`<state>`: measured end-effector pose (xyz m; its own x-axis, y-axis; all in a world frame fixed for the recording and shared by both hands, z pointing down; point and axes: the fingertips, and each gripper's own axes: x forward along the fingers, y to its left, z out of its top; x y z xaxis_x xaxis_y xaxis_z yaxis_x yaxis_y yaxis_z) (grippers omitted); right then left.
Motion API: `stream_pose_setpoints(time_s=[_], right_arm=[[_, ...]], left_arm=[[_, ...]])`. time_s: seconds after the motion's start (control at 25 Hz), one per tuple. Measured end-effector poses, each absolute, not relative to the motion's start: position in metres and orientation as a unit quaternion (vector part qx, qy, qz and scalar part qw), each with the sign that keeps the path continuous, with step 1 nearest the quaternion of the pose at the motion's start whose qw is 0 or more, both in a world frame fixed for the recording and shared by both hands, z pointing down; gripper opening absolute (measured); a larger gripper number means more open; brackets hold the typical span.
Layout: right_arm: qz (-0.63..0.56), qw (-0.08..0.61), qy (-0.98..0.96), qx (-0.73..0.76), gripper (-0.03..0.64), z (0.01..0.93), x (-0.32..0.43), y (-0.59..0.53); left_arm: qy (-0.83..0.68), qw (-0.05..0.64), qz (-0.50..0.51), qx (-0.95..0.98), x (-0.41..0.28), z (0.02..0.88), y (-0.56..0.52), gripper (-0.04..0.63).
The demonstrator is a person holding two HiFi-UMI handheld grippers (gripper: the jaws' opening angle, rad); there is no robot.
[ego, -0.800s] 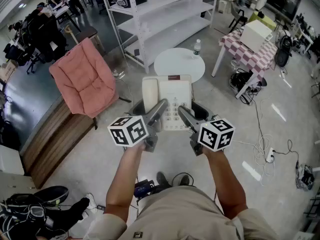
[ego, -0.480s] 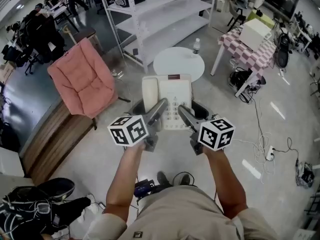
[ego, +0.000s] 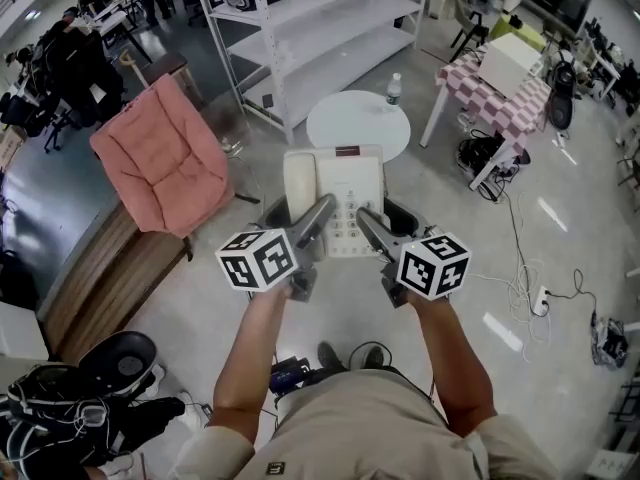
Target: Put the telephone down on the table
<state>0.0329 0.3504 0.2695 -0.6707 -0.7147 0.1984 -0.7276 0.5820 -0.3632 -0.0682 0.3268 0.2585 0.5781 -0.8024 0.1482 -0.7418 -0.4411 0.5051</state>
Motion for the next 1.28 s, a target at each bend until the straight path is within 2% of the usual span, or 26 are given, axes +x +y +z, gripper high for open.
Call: stream_pose_setpoints(time_s=[0.48,1.28], right_arm=[[0.218,0.014,-0.881,0.419,0.193,0.278,0.005,0.315],[0.231,0.015,-0.904,0.359,0.193,0.293,0.063,0.189]], left_arm=[[-0.442,0.272,-0.055,0.853,-0.095,0.268,0.289,0.342],[-0.5,0.273,-0.059,0.819,-0.04,0.282,0.176,0.342]])
